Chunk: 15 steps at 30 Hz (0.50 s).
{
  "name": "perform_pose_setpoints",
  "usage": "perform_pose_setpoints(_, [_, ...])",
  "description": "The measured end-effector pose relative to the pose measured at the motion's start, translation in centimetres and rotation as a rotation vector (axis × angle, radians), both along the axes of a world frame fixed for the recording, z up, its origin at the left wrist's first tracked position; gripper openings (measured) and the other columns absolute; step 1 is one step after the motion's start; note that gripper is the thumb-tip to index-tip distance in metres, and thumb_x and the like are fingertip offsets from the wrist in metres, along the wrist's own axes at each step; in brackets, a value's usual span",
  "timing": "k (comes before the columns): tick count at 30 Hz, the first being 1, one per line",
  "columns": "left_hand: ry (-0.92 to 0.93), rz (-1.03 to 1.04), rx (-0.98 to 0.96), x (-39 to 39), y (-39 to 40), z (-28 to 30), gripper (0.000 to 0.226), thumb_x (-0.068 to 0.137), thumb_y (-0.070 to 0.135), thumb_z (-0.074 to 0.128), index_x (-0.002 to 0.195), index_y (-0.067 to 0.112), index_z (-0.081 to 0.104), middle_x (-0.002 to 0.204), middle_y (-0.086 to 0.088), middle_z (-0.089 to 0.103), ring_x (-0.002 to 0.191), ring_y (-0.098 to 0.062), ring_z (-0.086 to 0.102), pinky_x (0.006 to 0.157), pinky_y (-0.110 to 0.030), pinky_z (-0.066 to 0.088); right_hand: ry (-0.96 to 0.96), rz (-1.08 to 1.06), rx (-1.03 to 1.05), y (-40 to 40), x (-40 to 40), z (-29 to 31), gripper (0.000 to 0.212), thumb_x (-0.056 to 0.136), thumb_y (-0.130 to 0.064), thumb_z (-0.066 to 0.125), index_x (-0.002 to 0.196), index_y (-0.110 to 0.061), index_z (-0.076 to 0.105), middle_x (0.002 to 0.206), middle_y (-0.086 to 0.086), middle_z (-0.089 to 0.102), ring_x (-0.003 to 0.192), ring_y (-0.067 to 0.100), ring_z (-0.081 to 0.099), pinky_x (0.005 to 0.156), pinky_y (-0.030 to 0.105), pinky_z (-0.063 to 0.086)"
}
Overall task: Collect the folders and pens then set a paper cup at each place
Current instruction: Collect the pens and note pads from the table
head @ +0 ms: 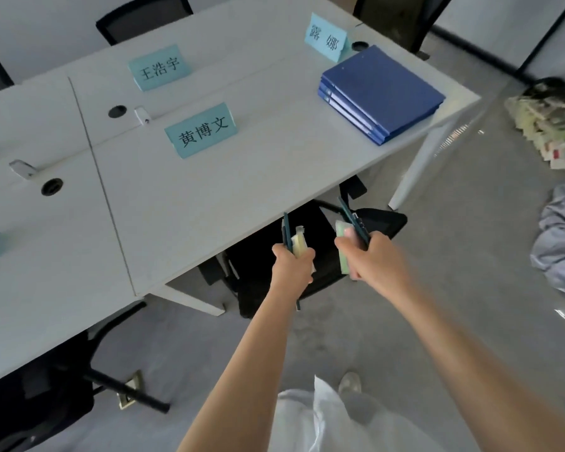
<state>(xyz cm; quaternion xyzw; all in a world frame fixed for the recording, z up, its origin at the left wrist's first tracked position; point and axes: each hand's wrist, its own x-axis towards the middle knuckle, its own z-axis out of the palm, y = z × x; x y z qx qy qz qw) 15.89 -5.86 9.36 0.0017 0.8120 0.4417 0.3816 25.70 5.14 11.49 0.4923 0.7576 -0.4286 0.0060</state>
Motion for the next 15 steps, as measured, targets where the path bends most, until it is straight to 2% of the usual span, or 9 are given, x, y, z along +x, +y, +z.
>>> perform_pose_setpoints(3, [-0.016, 0.033, 0.017, 0.9, 4.6, 0.1, 0.034, 0.095, 0.030, 0.052, 0.111, 0.019, 0.024, 0.091, 0.000, 0.049, 0.091, -0.031, 0.067, 0.078, -0.039, 0.058, 0.001, 0.056, -0.012, 5.2, 0.9, -0.3, 0.064, 0.067, -0.069, 0.047, 0.080, -0.007, 0.059, 0.073, 0.007, 0.069, 0.066, 0.020, 0.066, 0.068, 0.034, 0.056])
perform_pose_setpoints(7, [-0.001, 0.061, 0.002, 0.8, 8.6, 0.1, 0.038, 0.095, 0.030, 0.051, 0.121, 0.016, 0.027, 0.096, -0.003, 0.051, 0.092, -0.031, 0.068, 0.074, -0.036, 0.056, 0.027, 0.129, 0.007, 10.4, 0.3, -0.5, 0.050, 0.078, -0.059, 0.052, 0.072, -0.010, 0.057, 0.062, 0.002, 0.064, 0.057, 0.015, 0.063, 0.055, 0.027, 0.047])
perform_pose_setpoints(10, [0.011, 0.091, -0.030, -0.5, 11.7, -0.7, 0.043, 0.095, 0.031, 0.051, 0.127, 0.013, 0.029, 0.097, -0.004, 0.052, 0.090, -0.032, 0.069, 0.075, -0.038, 0.055, 0.023, 0.185, 0.006, 14.2, -1.6, -1.3, 0.049, 0.080, -0.056, 0.053, 0.065, -0.009, 0.058, 0.058, 0.002, 0.066, 0.058, 0.018, 0.065, 0.064, 0.032, 0.055])
perform_pose_setpoints(12, [0.004, 0.125, -0.040, -1.9, 13.6, -1.4, 0.043, 0.094, 0.031, 0.051, 0.125, 0.013, 0.029, 0.094, -0.003, 0.052, 0.088, -0.032, 0.069, 0.075, -0.038, 0.055, -0.002, 0.211, 0.027, 16.5, -3.5, -2.2, 0.057, 0.074, -0.064, 0.048, 0.068, -0.009, 0.060, 0.063, 0.003, 0.068, 0.063, 0.021, 0.066, 0.072, 0.037, 0.057])
perform_pose_setpoints(15, [-0.013, 0.190, -0.045, -4.1, 16.7, -2.7, 0.039, 0.092, 0.030, 0.052, 0.118, 0.011, 0.031, 0.091, -0.006, 0.053, 0.077, -0.028, 0.065, 0.068, -0.036, 0.053, -0.033, 0.241, 0.022, 19.4, -6.7, -3.4, 0.068, 0.067, -0.071, 0.043, 0.075, -0.006, 0.065, 0.067, 0.004, 0.070, 0.065, 0.022, 0.067, 0.074, 0.040, 0.057])
